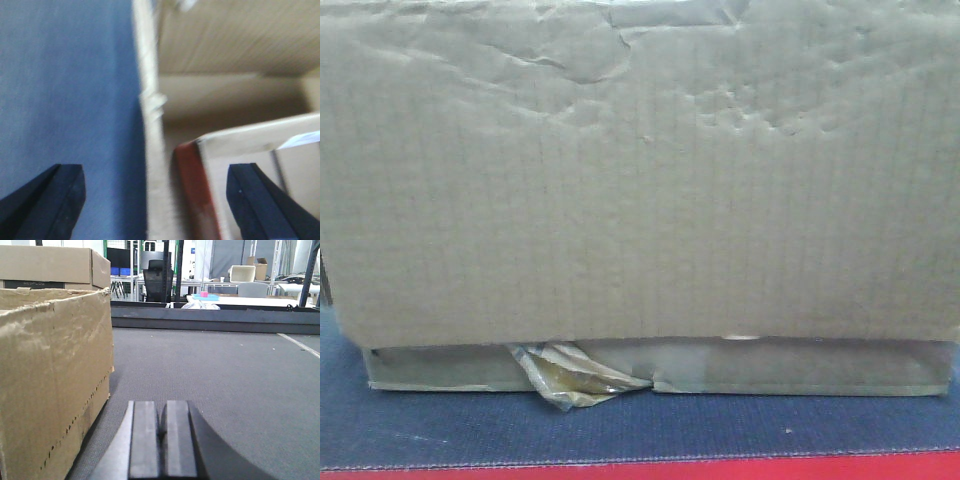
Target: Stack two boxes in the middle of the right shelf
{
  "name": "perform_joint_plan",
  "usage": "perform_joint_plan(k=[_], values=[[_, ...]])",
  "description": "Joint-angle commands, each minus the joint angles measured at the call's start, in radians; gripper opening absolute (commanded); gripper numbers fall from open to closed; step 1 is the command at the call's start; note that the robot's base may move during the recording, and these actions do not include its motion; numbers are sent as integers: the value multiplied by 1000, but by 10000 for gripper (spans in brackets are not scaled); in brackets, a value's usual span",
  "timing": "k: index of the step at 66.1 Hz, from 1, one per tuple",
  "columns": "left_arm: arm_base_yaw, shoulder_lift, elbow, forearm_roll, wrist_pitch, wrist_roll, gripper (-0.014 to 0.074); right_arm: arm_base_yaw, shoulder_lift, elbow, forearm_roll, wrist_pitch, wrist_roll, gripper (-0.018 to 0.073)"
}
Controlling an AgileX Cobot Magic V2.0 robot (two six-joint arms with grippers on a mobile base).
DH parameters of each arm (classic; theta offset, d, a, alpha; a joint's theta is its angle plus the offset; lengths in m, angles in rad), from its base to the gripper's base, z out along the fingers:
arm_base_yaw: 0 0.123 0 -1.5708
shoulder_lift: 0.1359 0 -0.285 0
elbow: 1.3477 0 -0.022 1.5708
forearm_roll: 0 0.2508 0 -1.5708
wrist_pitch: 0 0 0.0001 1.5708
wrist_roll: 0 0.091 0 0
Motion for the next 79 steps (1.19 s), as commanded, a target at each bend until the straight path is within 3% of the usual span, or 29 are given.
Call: perform_joint_plan(k=[1, 19, 79], values=[[5, -7, 40, -26, -5, 23, 475, -4, -3, 0, 5, -24, -4, -162], [5, -7, 149, -62, -5, 25, 475, -4, -3, 0, 5, -24, -4, -162], [5, -98, 164, -73, -5, 25, 469, -4, -3, 0, 5, -24, -4, -162]])
